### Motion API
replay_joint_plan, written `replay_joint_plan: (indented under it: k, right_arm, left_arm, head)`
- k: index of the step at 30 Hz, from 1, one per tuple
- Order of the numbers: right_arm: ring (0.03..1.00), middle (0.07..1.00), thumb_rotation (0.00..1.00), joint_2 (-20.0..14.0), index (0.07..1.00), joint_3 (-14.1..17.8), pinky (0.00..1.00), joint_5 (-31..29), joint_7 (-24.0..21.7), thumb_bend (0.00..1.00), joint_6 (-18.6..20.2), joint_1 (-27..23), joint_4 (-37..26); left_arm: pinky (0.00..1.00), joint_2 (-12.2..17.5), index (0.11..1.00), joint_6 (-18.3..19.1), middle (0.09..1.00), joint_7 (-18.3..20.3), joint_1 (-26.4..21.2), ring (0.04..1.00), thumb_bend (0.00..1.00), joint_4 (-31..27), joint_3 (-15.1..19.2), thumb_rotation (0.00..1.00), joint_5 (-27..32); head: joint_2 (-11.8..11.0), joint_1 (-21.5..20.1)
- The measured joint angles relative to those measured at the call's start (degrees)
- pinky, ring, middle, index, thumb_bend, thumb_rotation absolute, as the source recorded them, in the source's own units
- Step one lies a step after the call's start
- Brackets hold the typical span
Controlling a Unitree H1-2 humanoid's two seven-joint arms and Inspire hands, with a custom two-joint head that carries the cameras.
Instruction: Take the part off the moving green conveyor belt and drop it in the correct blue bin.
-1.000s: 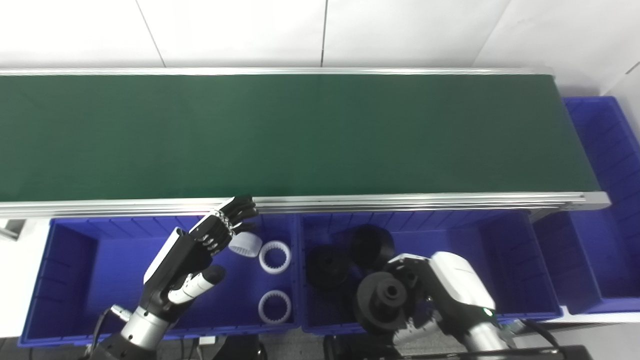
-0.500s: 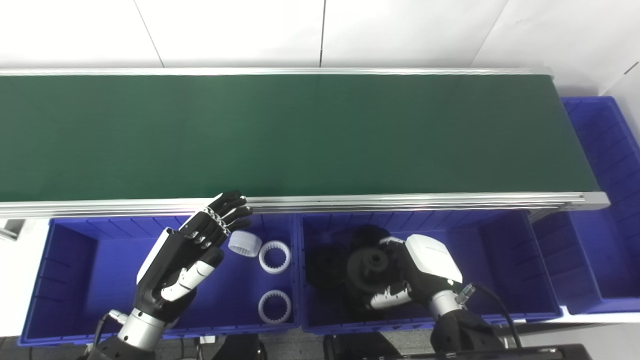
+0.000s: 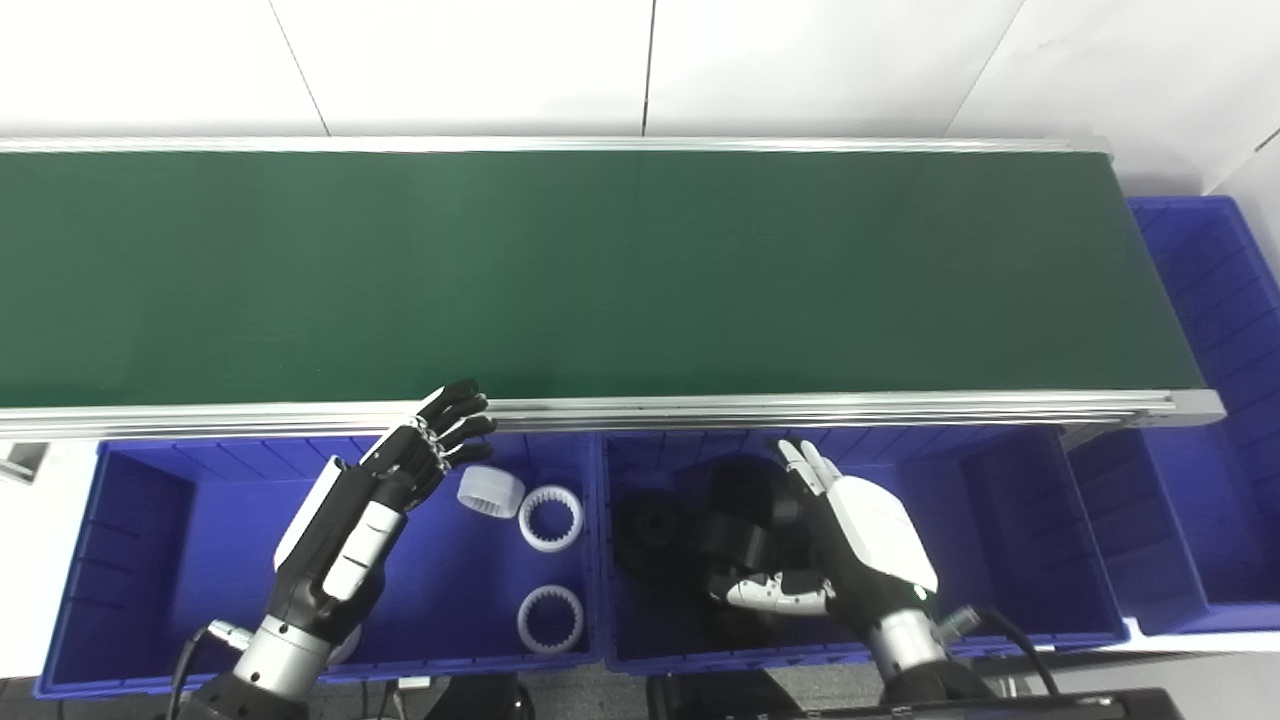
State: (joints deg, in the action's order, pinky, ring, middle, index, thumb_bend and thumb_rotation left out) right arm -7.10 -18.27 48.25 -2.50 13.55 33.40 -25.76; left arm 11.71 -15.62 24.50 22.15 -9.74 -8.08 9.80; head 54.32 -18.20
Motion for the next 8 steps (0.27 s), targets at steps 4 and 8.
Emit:
replay_joint_plan:
  k: [4, 8]
  right_arm:
    - [0.913, 0.976, 0.39, 1.3, 0.977, -3.1, 0.77, -6.3, 2.9, 0.73, -5.6, 3.8, -1.2]
    - [0.920, 0.964, 0.49, 2.0, 0.972, -6.1, 0.83, -12.0, 6.8, 0.78, -15.0, 4.8, 2.5]
  left_arm:
    - [0.84, 0.2, 0.932, 0.0, 0.937, 0.8, -1.3, 0.908, 0.54, 1.7, -0.6, 0.82, 0.5]
    - [0.85, 0.4, 0.932, -1.5, 0.941, 0.9, -2.4, 0.917, 0.52, 4.4, -0.8, 0.81, -0.1]
  head:
    - [-0.8, 0.8]
    - [-1.8, 1.9]
